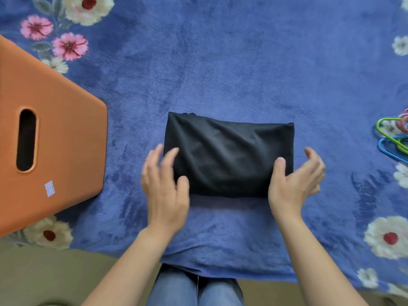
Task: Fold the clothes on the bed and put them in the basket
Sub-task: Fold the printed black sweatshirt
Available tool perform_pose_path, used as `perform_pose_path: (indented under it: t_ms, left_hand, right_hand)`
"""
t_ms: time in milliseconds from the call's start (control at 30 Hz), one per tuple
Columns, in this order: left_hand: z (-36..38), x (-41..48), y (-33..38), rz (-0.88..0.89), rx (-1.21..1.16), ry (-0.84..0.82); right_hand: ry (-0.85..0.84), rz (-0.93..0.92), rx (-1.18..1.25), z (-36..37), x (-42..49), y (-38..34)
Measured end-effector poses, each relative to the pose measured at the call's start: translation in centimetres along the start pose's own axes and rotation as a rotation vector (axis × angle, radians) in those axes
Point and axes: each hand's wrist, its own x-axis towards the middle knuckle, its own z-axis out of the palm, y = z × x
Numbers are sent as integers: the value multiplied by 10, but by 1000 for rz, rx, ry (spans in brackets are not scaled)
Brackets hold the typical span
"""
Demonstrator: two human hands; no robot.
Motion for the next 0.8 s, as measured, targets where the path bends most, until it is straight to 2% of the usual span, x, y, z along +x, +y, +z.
perform_pose_path:
  t_ms: [67, 133, 200, 267, 333, 400, 500, 567, 633, 733, 800]
  left_hand:
    - [16, 8, 20, 226, 149, -86]
    - [37, 23, 23, 339, 321, -198]
    - [50, 42, 11, 320, 475, -288]
    - [52, 57, -3, 228, 531, -335]
    - [50, 64, -9, 123, 501, -348]
    - [42, 63, -5, -24, 324, -315]
    - [26, 62, -6, -359, -172, -190]
    - [19, 62, -10, -571, -360, -191]
    - [16, 64, -11, -725, -415, -276]
    - [12, 73, -9, -868, -545, -400]
    - [4, 74, -3, -954, -680, -538]
  right_hand:
    - [-59, -255, -73, 4, -8, -15]
    - [-197, -462, -227, 13, -15, -15]
    - [-291, -566, -419, 20, -15, -3]
    - [-318, -554, -530, 20, -9, 10]
    - [-309, -458, -520, 17, -2, 16]
    - [-278, -275, -346, 9, -3, 16]
    - [-122, 265, 204, -3, -10, 22]
    - [-76, 590, 447, -11, -24, 30]
    - [-227, 791, 633, -13, -43, 32]
    - [-525, 884, 902, -9, -58, 13]
    - [-561, 936, 1115, -4, -57, -5]
